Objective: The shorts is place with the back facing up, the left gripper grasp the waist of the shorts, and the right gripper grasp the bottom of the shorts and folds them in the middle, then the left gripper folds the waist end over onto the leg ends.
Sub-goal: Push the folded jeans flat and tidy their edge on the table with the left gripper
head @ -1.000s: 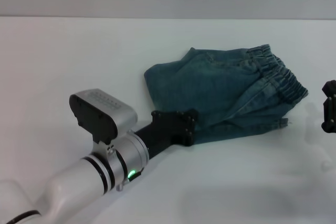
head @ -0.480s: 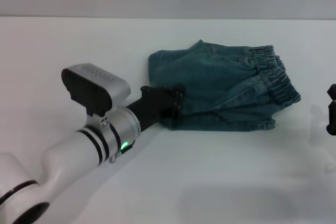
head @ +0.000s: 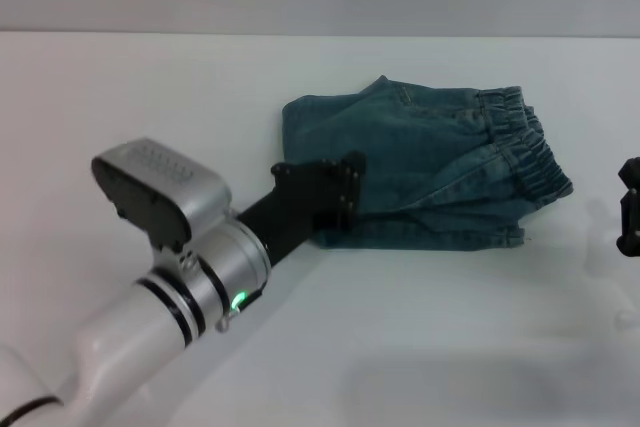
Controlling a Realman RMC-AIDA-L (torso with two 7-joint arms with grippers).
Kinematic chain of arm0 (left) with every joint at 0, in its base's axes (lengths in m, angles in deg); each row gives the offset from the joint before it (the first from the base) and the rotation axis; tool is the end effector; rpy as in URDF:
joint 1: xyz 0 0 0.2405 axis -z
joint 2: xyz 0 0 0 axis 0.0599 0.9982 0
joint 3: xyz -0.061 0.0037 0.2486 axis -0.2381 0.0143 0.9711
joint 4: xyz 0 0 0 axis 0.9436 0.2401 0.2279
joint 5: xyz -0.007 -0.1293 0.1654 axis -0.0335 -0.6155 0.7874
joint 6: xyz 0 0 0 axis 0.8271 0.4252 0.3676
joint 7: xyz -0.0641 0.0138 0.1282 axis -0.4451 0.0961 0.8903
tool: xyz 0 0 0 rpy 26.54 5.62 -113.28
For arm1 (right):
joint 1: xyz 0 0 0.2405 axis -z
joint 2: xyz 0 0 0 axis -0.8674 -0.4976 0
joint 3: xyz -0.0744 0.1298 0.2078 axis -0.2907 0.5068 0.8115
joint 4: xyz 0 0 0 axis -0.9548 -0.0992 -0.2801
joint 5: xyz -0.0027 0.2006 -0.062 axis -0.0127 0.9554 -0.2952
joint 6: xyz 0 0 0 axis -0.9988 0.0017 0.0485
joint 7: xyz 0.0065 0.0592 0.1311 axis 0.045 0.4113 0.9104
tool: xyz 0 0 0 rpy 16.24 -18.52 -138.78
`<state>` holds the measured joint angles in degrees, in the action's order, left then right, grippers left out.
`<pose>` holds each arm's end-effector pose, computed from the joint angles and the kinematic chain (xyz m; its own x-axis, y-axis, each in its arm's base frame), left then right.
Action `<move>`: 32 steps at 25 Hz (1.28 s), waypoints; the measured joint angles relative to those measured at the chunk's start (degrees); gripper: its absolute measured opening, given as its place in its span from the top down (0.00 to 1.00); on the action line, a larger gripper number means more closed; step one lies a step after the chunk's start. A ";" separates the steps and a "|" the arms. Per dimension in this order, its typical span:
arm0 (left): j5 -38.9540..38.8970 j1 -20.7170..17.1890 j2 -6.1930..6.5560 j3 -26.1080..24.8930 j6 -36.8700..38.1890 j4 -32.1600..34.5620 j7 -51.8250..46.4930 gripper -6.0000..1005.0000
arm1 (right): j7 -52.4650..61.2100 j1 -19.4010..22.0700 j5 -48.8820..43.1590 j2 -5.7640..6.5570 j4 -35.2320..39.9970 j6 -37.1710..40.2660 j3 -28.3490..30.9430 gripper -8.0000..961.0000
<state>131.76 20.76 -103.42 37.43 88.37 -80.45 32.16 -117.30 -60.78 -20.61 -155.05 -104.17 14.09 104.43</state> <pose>-0.2082 0.3072 -0.1332 0.6569 0.2550 0.7095 0.6655 -0.6385 -0.3866 0.3355 0.2390 -0.0194 0.6877 0.0571 -0.7237 -0.6829 -0.2874 -0.6716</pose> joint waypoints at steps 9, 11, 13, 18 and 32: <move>2.92 -1.88 -0.37 0.35 -8.23 -2.34 -2.58 0.93 | 0.00 -0.23 -0.03 0.03 -0.12 0.38 -0.38 0.99; 2.97 -1.05 -0.41 0.42 -9.23 -1.90 -3.23 0.93 | -0.01 -0.31 -0.04 0.01 -0.16 0.40 -0.38 0.99; 3.02 -0.06 -0.54 0.10 -9.61 -0.85 -3.34 0.92 | -0.01 -0.51 -0.05 0.00 -0.10 0.41 -0.38 0.99; 3.04 3.49 -0.81 -0.46 -9.74 3.29 -5.24 0.91 | -0.01 -0.60 -0.06 -0.03 -0.07 0.44 -0.38 0.99; 4.47 -0.73 -0.71 -1.90 7.52 5.48 -1.56 0.89 | -0.41 -0.69 0.85 -0.02 0.89 1.00 -1.75 0.99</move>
<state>136.23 20.03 -104.14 35.53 95.89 -74.96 30.60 -117.71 -61.47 -19.76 -155.08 -103.27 15.09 102.69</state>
